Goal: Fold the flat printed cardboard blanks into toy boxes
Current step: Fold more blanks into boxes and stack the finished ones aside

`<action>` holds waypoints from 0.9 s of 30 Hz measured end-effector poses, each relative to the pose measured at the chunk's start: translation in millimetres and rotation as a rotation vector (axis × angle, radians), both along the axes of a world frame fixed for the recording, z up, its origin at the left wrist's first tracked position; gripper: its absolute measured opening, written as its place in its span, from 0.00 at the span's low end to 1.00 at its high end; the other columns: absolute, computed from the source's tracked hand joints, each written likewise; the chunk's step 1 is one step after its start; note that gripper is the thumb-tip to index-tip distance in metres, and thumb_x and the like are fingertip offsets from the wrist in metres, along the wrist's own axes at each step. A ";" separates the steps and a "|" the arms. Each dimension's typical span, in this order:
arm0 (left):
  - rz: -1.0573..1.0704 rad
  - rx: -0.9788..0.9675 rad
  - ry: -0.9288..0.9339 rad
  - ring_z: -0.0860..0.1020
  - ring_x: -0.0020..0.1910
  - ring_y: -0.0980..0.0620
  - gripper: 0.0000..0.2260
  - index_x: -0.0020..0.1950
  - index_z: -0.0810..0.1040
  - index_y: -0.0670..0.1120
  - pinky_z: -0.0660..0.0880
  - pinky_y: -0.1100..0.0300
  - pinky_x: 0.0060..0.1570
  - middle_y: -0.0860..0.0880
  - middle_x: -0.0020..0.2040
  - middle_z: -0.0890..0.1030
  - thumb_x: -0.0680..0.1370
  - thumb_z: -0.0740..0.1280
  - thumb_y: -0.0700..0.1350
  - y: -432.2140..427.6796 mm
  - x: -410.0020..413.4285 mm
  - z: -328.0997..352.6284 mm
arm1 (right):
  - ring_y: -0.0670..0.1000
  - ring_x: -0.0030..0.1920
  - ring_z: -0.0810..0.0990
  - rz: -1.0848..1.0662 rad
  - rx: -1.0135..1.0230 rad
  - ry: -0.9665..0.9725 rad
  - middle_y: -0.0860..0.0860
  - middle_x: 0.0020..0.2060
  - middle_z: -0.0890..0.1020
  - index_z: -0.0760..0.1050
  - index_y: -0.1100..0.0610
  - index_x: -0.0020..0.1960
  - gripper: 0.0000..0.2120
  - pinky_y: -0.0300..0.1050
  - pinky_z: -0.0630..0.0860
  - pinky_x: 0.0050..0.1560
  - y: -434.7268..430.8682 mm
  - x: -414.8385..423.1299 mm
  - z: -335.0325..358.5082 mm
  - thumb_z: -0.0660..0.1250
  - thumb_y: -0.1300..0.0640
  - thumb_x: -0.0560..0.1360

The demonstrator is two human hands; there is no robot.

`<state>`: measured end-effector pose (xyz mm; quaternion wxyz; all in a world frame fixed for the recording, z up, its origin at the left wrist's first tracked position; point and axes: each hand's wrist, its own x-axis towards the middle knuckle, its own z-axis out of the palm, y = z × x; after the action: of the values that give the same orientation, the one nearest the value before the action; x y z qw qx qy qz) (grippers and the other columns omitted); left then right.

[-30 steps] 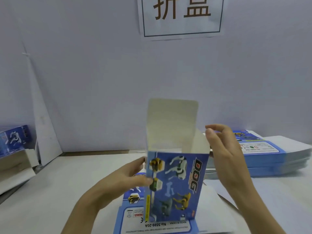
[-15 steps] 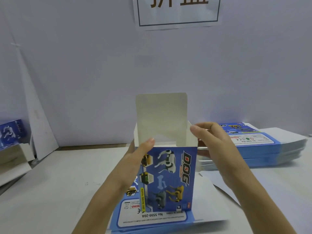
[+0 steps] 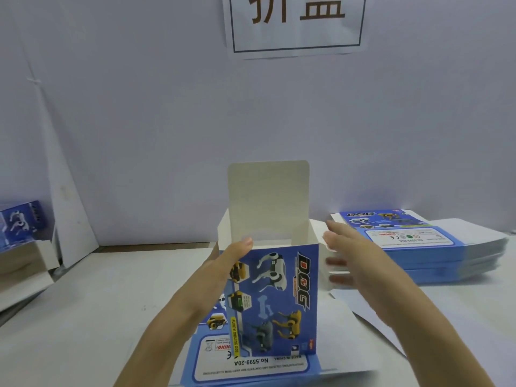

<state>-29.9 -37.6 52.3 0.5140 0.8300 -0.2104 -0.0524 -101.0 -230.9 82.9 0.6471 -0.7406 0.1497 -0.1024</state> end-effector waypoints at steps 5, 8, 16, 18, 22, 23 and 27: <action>0.051 -0.005 -0.104 0.64 0.72 0.40 0.19 0.72 0.59 0.32 0.60 0.55 0.70 0.34 0.72 0.65 0.83 0.54 0.40 0.1 -15.1 -1.7 | 0.54 0.70 0.61 -0.280 -0.945 -0.137 0.48 0.73 0.65 0.75 0.51 0.64 0.19 0.51 0.64 0.65 13.0 -4.8 -3.8 0.50 0.48 0.82; 0.084 -0.213 0.028 0.64 0.72 0.40 0.19 0.72 0.60 0.32 0.60 0.55 0.70 0.34 0.72 0.65 0.84 0.53 0.41 8.8 -23.1 -2.8 | 0.54 0.69 0.66 -0.158 -0.928 0.007 0.51 0.70 0.71 0.82 0.53 0.52 0.32 0.50 0.65 0.65 20.5 -5.6 -3.2 0.42 0.37 0.79; 0.144 -0.329 0.324 0.75 0.63 0.44 0.36 0.68 0.72 0.54 0.64 0.39 0.69 0.47 0.63 0.79 0.69 0.48 0.71 9.5 -30.4 21.4 | 0.46 0.52 0.67 -0.121 -0.845 -0.050 0.50 0.61 0.75 0.75 0.54 0.62 0.28 0.43 0.66 0.48 10.8 -14.7 7.1 0.55 0.35 0.75; 0.144 -0.351 0.368 0.78 0.59 0.44 0.39 0.63 0.76 0.55 0.66 0.37 0.66 0.47 0.57 0.83 0.62 0.55 0.77 13.3 -21.6 19.9 | 0.45 0.50 0.65 -0.101 -0.857 -0.062 0.49 0.59 0.75 0.74 0.53 0.65 0.27 0.40 0.64 0.42 6.7 -17.0 8.8 0.57 0.36 0.75; 0.117 -0.386 0.384 0.81 0.54 0.43 0.26 0.55 0.80 0.55 0.73 0.38 0.60 0.47 0.51 0.84 0.63 0.67 0.69 19.9 -17.0 16.9 | 0.43 0.48 0.67 -0.052 -0.861 -0.038 0.47 0.62 0.76 0.72 0.50 0.67 0.28 0.30 0.63 0.31 4.8 -18.3 7.7 0.58 0.35 0.74; 0.080 -0.415 0.381 0.82 0.52 0.43 0.23 0.52 0.82 0.55 0.77 0.42 0.56 0.46 0.50 0.85 0.64 0.67 0.66 22.4 -16.0 16.0 | 0.42 0.46 0.68 -0.041 -0.853 -0.036 0.47 0.61 0.76 0.72 0.49 0.66 0.28 0.29 0.63 0.30 4.5 -17.8 7.4 0.58 0.34 0.74; -0.023 -0.527 0.433 0.82 0.49 0.46 0.21 0.49 0.85 0.52 0.78 0.48 0.50 0.44 0.52 0.84 0.65 0.64 0.61 36.0 -6.5 9.6 | 0.38 0.41 0.71 0.007 -0.740 -0.042 0.46 0.60 0.79 0.73 0.49 0.66 0.35 0.28 0.62 0.31 2.5 -15.9 6.7 0.55 0.30 0.67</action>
<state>-36.4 -1.7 61.8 0.7427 0.6359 -0.1121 -0.1771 -116.9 -228.4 89.6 0.3389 -0.9226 0.0866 -0.1627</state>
